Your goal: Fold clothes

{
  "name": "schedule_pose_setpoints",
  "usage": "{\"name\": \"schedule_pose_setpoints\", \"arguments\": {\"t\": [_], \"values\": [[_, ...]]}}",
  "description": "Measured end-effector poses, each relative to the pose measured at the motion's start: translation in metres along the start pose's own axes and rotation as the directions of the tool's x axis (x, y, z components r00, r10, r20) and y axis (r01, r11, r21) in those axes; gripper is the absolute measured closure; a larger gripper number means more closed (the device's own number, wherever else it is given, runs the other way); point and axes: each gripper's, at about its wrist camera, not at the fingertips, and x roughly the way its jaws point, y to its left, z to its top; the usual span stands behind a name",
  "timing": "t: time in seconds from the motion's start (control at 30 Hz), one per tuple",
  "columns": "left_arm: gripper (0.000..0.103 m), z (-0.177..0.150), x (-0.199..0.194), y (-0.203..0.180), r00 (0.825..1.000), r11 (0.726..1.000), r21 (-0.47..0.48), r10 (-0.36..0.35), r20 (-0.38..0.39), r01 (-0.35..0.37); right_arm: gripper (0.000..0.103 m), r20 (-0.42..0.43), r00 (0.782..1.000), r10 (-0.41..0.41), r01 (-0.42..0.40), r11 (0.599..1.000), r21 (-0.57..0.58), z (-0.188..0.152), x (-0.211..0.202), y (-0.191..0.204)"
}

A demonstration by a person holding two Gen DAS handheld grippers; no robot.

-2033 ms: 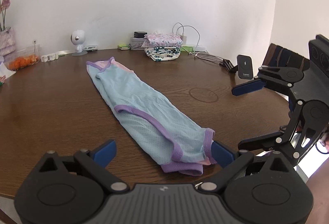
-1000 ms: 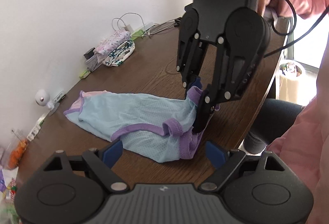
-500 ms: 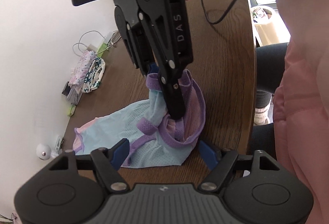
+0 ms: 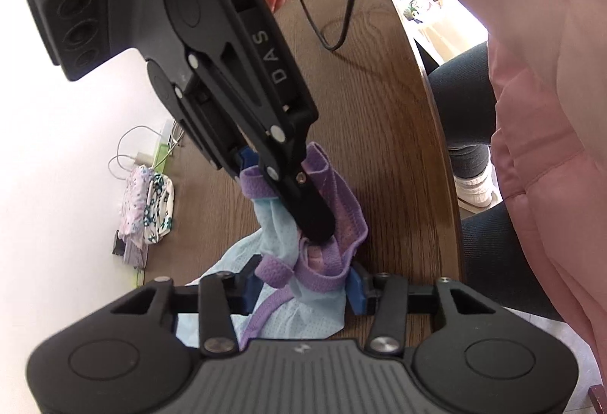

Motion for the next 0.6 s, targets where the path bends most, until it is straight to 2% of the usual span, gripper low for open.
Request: {"name": "schedule_pose_setpoints", "arguments": {"t": [0.1, 0.2, 0.27, 0.33, 0.37, 0.47, 0.6], "values": [[0.086, 0.002, -0.001, -0.003, 1.0, 1.0, 0.014, 0.006, 0.017, -0.006, 0.085, 0.0, 1.0, -0.014, 0.014, 1.0, -0.006, -0.005, 0.0, 0.002], [0.09, 0.001, -0.003, -0.001, 0.999, 0.999, -0.023, -0.029, 0.027, 0.029, 0.075, 0.011, 1.0, -0.025, 0.026, 1.0, -0.003, -0.013, -0.002, 0.006], [0.091, 0.0, -0.004, 0.007, 0.997, 0.994, -0.082, -0.063, 0.036, 0.066, 0.053, 0.04, 0.998, -0.048, 0.048, 0.999, -0.003, -0.021, -0.007, 0.01], [0.091, -0.002, -0.006, 0.018, 0.995, 0.983, -0.154, -0.09, 0.052, 0.097, 0.044, 0.078, 0.992, -0.096, 0.097, 0.995, -0.017, -0.03, -0.015, 0.016], [0.091, -0.003, -0.007, 0.024, 0.993, 0.974, -0.195, -0.102, 0.063, 0.113, 0.039, 0.096, 0.987, -0.125, 0.129, 0.991, -0.028, -0.035, -0.019, 0.019], [0.091, -0.013, -0.008, 0.047, 0.986, 0.932, -0.326, -0.132, 0.102, 0.159, 0.03, 0.133, 0.969, -0.206, 0.219, 0.972, -0.09, -0.052, -0.022, 0.033], [0.091, -0.019, -0.018, 0.064, 0.978, 0.878, -0.435, -0.155, 0.137, 0.2, 0.027, 0.16, 0.941, -0.299, 0.328, 0.921, -0.209, -0.068, -0.015, 0.047]]}}
